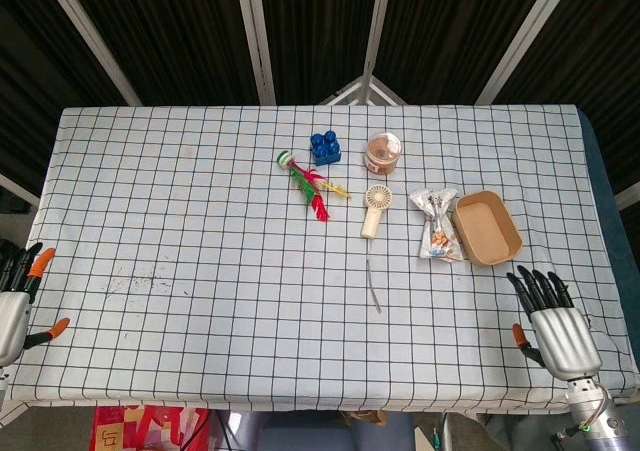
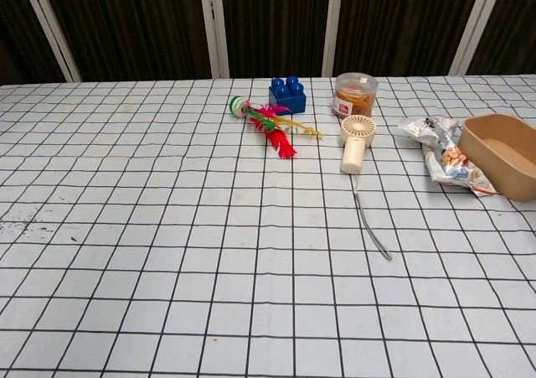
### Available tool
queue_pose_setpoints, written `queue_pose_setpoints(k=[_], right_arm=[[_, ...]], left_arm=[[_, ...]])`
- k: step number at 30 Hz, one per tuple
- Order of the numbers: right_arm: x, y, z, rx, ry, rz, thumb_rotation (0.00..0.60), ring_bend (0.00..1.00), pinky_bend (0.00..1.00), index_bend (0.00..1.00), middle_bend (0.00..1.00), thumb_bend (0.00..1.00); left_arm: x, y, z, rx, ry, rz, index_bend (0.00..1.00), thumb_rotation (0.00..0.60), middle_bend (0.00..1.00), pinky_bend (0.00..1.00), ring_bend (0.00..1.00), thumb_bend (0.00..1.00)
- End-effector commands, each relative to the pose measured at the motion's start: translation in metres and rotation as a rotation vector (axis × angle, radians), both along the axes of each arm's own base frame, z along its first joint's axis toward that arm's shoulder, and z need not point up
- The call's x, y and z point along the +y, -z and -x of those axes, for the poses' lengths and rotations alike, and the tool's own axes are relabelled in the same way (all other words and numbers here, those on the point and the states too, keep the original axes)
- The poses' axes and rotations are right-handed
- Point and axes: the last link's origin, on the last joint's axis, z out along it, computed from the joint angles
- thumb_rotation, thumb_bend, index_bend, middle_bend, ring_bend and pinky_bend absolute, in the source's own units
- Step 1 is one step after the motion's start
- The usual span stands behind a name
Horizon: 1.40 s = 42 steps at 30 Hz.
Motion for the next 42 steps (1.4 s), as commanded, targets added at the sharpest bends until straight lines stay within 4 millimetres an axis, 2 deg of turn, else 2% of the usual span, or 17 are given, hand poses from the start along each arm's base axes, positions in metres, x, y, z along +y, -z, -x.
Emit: queue_pose_setpoints(k=[1,14,16,17,18,19,21,24,27,32,39,42], right_arm=[[0.000,0.000,0.000,0.000,0.000,0.000,0.600,0.00,0.00,0.00,0.00,0.48],[-0.005,0.001,-0.005,-0.030,-0.016,0.008,0.600,0.00,0.00,0.00,0.00,0.48],[-0.010,0.002,-0.007,-0.040,-0.023,0.010,0.600,0.01,0.07,0.00,0.00,0.48],[-0.015,0.003,-0.010,-0.052,-0.025,0.009,0.600,0.05,0.17,0.00,0.02,0.48],[-0.018,0.003,-0.011,-0.055,-0.027,0.009,0.600,0.13,0.30,0.00,0.09,0.48],[-0.023,0.004,-0.014,-0.054,-0.034,0.012,0.600,0.21,0.38,0.00,0.15,0.48],[-0.038,0.005,-0.022,-0.047,-0.059,0.016,0.600,0.49,0.61,0.00,0.43,0.48],[-0.061,0.012,-0.036,-0.052,-0.084,0.008,0.600,0.73,0.78,0.00,0.68,0.48],[-0.087,0.026,-0.053,-0.051,-0.096,-0.033,0.600,0.81,0.84,0.00,0.75,0.54],[-0.125,0.061,-0.086,-0.049,-0.115,-0.116,0.600,0.84,0.85,0.00,0.79,0.64],[-0.159,0.114,-0.118,-0.063,-0.094,-0.204,0.600,0.85,0.85,0.00,0.79,0.69],[-0.168,0.130,-0.125,-0.059,-0.084,-0.223,0.600,0.86,0.85,0.00,0.80,0.69]], left_arm=[[0.000,0.000,0.000,0.000,-0.001,0.000,0.00,0.600,0.00,0.00,0.00,0.03],[-0.002,-0.001,-0.002,-0.007,0.008,-0.002,0.00,0.600,0.00,0.00,0.00,0.03],[-0.002,-0.001,-0.002,-0.011,0.007,0.000,0.00,0.600,0.00,0.00,0.00,0.03],[-0.002,0.000,-0.002,-0.013,0.006,0.002,0.00,0.600,0.00,0.00,0.00,0.03],[-0.001,0.000,-0.002,-0.014,0.006,0.004,0.00,0.600,0.00,0.00,0.00,0.03],[-0.001,0.000,-0.002,-0.016,0.007,0.004,0.00,0.600,0.00,0.00,0.00,0.03],[-0.001,0.000,-0.003,-0.022,0.010,0.004,0.00,0.600,0.00,0.00,0.00,0.03],[-0.001,-0.001,-0.003,-0.026,0.014,0.005,0.00,0.600,0.00,0.00,0.00,0.03],[0.001,0.000,-0.004,-0.031,0.016,0.011,0.00,0.600,0.00,0.00,0.00,0.03],[0.002,0.000,-0.003,-0.038,0.008,0.018,0.00,0.600,0.00,0.00,0.00,0.03],[0.004,-0.003,-0.001,-0.051,0.009,0.015,0.00,0.600,0.00,0.00,0.00,0.03],[0.004,-0.004,0.000,-0.061,0.002,0.019,0.00,0.600,0.00,0.00,0.00,0.03]])
